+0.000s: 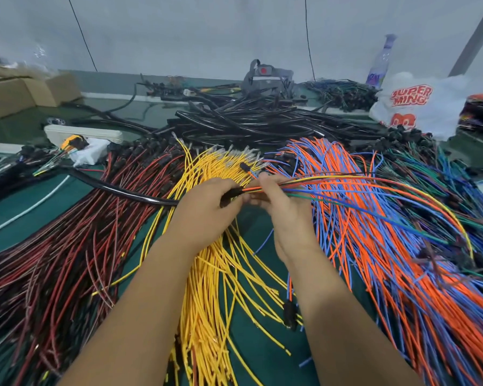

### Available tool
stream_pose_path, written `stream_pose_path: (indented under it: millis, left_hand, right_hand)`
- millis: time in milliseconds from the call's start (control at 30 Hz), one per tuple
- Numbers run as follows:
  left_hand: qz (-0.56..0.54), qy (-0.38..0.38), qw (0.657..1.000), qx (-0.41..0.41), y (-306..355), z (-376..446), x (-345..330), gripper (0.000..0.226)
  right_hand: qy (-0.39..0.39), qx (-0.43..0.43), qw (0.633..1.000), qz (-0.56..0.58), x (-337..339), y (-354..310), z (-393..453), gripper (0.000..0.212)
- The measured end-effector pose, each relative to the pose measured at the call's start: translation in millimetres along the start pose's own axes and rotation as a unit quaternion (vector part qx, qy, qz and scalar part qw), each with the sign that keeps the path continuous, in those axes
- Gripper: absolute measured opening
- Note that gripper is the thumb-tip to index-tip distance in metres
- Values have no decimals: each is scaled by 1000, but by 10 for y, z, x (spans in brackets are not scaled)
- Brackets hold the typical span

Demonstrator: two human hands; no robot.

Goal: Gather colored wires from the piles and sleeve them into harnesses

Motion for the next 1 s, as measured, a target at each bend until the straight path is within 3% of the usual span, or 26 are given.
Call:
stream_pose_path:
  millis: [167,300,400,500,700,867,1000]
  left_hand:
    - [-1,23,1000,-9,1,-3,21,16]
    - [-10,-2,999,-46,65,-17,6,12]
    - [6,-22,998,-56,76,-31,-27,13]
    - [3,-24,998,-53,73,-29,-30,18]
    - [1,-44,999,-25,14,1,-3,23]
    - [32,-46,998,-30,-24,-12,82,22]
    - [45,-48,997,-27,14,-22,46,18]
  right_hand:
    - [-12,4,999,-50,20,-20,-1,28]
    - [-6,-35,997,-74,23,54,1,17]
    - [-7,-55,994,-92,31,95,-4,33]
    - [-8,-45,997,-70,18,42,-3,16]
    - [46,-62,990,116,65,-19,47,18]
    - [44,-30,998,-13,105,11,52,28]
    - [4,-16,1000,-22,72,29,38,22]
Point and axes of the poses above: each hand's wrist, its own z-axis towards the middle knuckle, its own x-axis out of the back of the hand, y = z × x, the point moved 4 cm from there along z, towards the middle knuckle, and after that the axes turned 6 degrees about x, right-handed, at the moved point
